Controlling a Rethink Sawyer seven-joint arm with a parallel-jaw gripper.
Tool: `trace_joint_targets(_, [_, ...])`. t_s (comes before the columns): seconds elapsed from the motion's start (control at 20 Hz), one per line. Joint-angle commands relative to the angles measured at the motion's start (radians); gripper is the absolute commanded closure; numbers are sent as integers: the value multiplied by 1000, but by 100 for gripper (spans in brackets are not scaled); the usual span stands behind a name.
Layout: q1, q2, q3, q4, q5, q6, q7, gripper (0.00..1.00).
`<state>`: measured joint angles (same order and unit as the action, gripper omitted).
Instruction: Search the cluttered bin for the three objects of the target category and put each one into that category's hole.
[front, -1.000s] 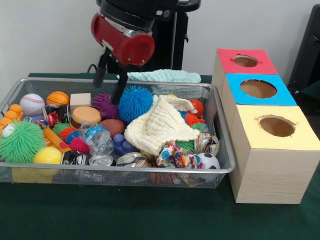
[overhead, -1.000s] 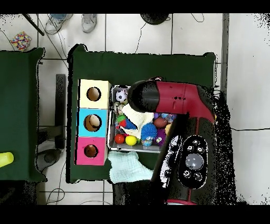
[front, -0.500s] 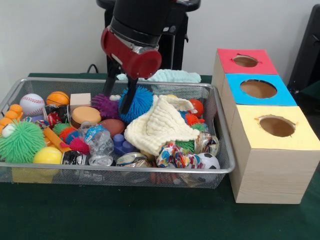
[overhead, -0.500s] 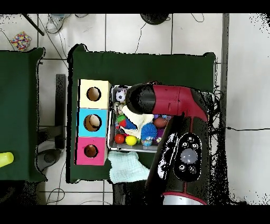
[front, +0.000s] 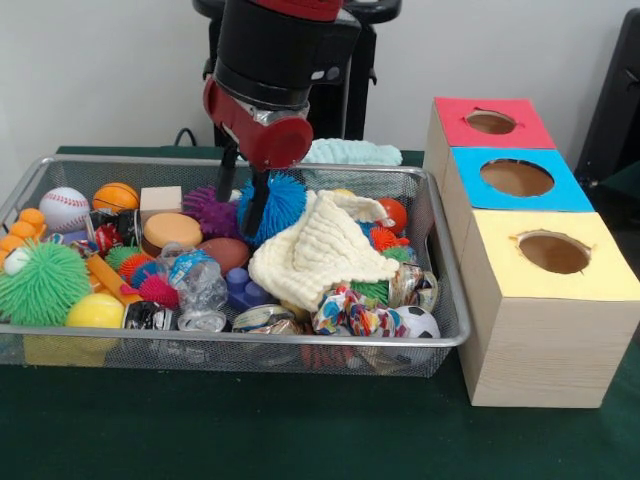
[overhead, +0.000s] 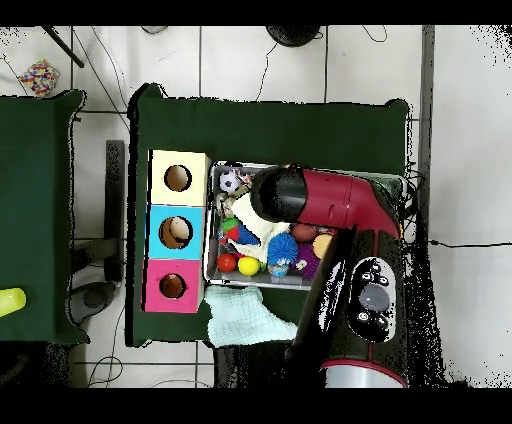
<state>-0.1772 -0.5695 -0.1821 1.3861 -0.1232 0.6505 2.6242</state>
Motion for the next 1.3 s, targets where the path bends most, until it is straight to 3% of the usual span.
trace_joint_targets(0.05, [-30,23,137,164,88,-90,84,0])
trace_joint_targets(0.15, [-60,11,187,205,135,-85,62,0])
trace_joint_targets(0.6, [-48,-67,192,213,189,8,35,0])
trace_joint_targets(0.8, [-51,-82,209,204,208,-20,38,0])
trace_joint_targets(1.1, [-77,-41,263,258,229,-138,31,0])
trace_joint_targets(1.3, [-12,14,189,218,189,-125,77,0])
